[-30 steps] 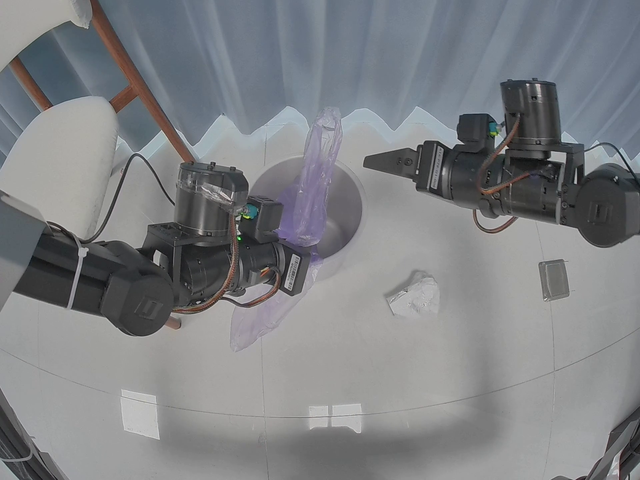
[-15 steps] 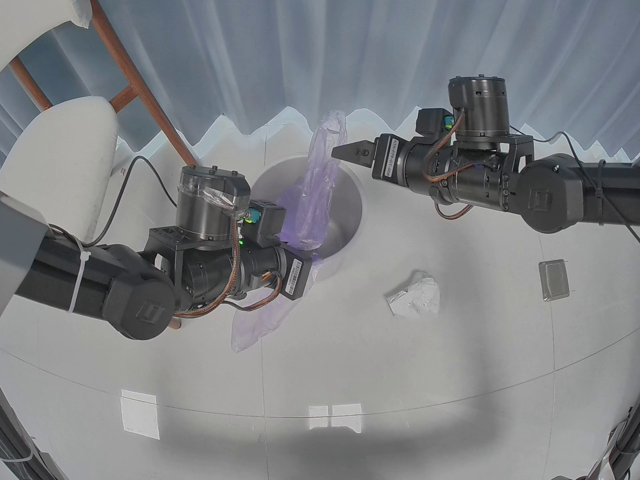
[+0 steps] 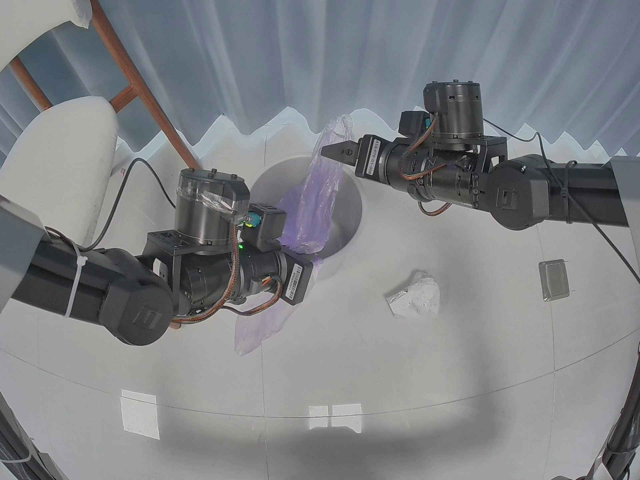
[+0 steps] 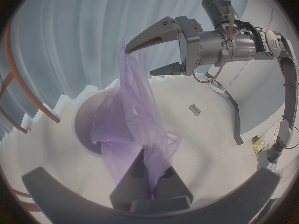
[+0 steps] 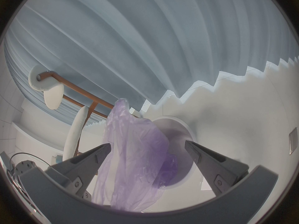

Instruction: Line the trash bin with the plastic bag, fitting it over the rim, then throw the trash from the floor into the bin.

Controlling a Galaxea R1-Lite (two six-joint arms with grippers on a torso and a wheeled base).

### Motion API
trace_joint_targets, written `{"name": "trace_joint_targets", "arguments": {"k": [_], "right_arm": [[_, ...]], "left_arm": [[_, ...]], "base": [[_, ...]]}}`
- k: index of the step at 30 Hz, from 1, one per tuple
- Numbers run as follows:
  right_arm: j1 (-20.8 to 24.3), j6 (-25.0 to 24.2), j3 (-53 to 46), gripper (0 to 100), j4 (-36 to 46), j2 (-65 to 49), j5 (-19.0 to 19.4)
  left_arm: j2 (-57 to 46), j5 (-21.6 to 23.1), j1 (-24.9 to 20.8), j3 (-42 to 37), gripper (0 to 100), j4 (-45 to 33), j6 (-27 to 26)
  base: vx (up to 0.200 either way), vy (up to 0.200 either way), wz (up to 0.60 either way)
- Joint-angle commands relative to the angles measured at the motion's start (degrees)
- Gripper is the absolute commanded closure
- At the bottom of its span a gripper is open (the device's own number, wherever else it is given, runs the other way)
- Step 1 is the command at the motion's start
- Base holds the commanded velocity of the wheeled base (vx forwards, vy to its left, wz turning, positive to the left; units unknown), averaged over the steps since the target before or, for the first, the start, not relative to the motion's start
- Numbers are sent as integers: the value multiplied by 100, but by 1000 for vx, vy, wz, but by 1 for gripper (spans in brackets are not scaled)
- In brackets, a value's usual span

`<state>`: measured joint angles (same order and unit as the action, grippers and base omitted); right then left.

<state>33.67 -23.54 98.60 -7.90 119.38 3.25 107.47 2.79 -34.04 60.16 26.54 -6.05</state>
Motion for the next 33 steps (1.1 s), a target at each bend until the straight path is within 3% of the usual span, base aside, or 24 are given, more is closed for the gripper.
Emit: {"name": "trace_joint_targets", "arguments": {"k": [1,12,19,20,33], "right_arm": [[-27,-1,19,0,-1,76,-27],[-1,-19,-69,0,-1,32,-431],[17,-54,-69,0,-10,76,-440],[26,-81,-60,100,-10,85,-440],[166,-300,-42,100,-10,50,-440]], "left_arm": [[-86,-7,2,-127,100,0,-19],[-306,-7,2,-294,100,0,-19],[-236,-7,2,-268,100,18,-28],[-227,-7,2,-250,100,18,-28],[-227,-7,2,-242,100,62,-28]], "base": [[0,0,0],[0,0,0],[0,0,0],[0,0,0],[0,0,0]]}}
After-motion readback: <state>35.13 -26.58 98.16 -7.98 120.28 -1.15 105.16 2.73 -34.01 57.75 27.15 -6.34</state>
